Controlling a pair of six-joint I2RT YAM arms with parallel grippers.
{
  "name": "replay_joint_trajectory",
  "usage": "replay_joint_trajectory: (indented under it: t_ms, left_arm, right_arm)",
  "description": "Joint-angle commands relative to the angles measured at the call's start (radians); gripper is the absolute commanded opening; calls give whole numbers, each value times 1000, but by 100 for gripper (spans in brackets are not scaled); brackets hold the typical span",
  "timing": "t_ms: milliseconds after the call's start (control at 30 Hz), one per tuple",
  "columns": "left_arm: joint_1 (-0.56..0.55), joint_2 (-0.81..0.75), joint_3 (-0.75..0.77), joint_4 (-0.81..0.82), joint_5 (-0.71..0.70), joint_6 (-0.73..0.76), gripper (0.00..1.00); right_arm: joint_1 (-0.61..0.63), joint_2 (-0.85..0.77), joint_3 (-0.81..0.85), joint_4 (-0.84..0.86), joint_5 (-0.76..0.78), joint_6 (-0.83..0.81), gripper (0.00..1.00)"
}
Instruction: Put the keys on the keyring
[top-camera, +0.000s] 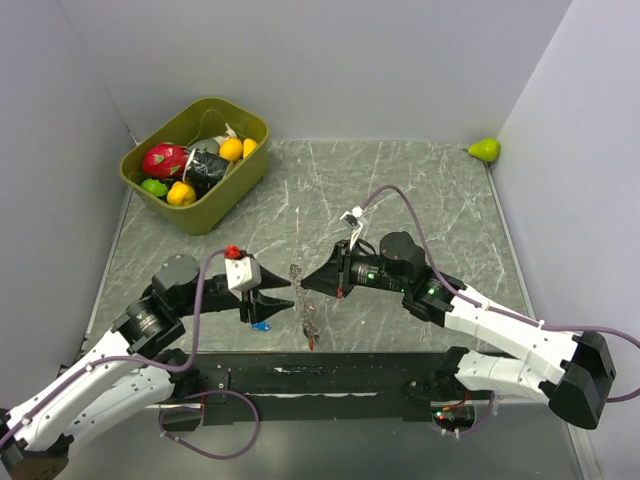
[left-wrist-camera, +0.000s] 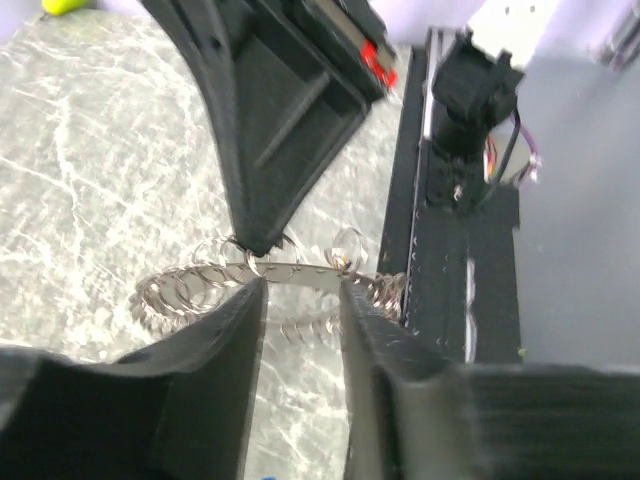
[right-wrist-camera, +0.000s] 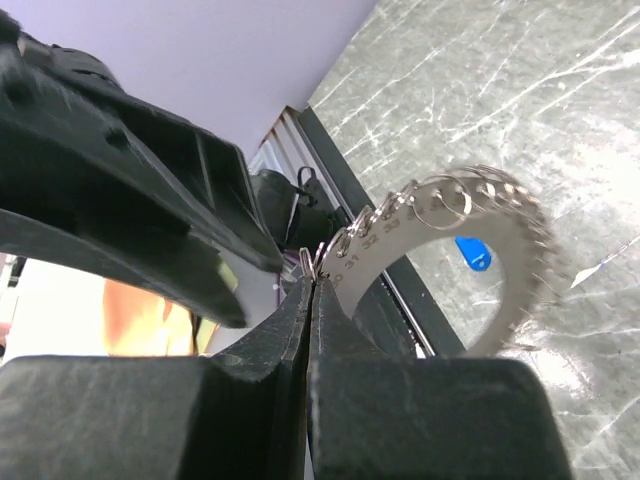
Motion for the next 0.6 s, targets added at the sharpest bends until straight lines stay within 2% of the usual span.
replay_joint_trajectory:
  t_ms: [0, 67, 167, 300, 567]
  left_arm:
    - [0, -54, 17, 110, -126, -185, 55]
    - [2, -49, 24, 115, -198, -294, 64]
    - [0, 3, 67, 86, -234, -374, 70]
    - [2, 116, 129, 75, -168, -449, 71]
    - [51, 158, 152, 265, -21, -639, 71]
  right_arm:
    - [0, -56, -5, 134, 9, 1, 0]
    - [-1, -66, -8, 139, 12, -2, 0]
    - [0, -79, -12, 141, 18, -11, 0]
    - [-1, -110, -32, 145, 59, -20, 0]
    - [-12, -217, -112, 177, 191, 3, 0]
